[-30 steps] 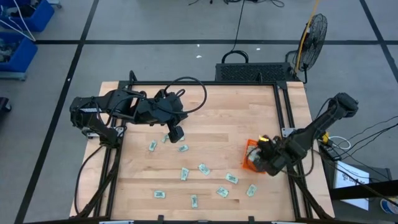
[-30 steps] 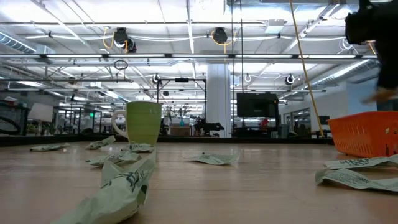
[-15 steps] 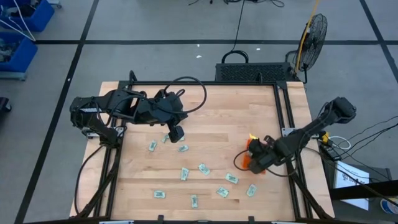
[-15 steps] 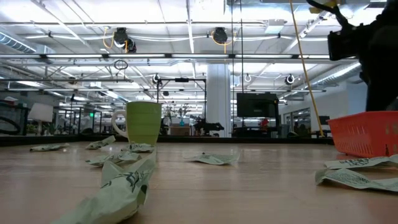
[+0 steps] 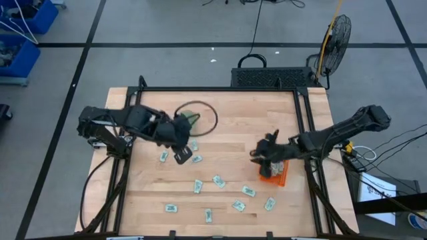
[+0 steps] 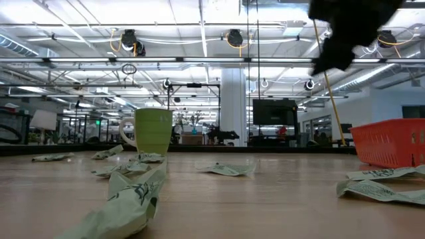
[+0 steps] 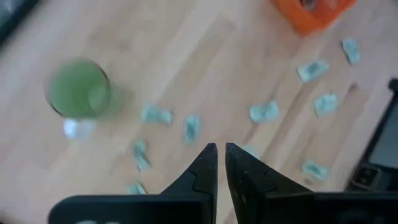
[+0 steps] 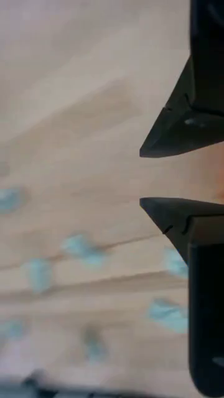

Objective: Pick and place Stevia / Truvia into bins
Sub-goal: Put the stevia packet into the orange basket

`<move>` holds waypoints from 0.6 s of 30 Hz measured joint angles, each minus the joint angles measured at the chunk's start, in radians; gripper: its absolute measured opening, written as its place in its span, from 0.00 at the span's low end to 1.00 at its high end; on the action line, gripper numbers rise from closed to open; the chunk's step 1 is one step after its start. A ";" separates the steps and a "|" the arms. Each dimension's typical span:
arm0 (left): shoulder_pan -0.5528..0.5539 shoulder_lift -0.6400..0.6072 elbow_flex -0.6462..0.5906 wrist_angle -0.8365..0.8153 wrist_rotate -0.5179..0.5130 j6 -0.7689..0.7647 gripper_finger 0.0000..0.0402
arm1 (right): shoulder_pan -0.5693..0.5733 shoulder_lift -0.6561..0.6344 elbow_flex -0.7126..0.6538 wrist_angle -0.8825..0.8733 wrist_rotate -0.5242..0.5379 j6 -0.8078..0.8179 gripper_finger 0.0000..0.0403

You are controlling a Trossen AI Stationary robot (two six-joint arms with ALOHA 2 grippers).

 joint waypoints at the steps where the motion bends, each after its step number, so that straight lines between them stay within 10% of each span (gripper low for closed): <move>1: -0.005 -0.002 -0.028 0.006 0.014 -0.024 0.11 | -0.023 0.001 0.000 0.072 -0.004 -0.041 0.27; 9: -0.024 -0.002 -0.276 -0.029 0.106 -0.233 0.35 | -0.189 0.046 0.002 0.581 -0.185 -0.232 0.27; 18: -0.002 -0.203 -0.684 -0.054 0.124 -0.302 0.46 | -0.294 0.049 0.001 0.700 -0.184 -0.232 0.27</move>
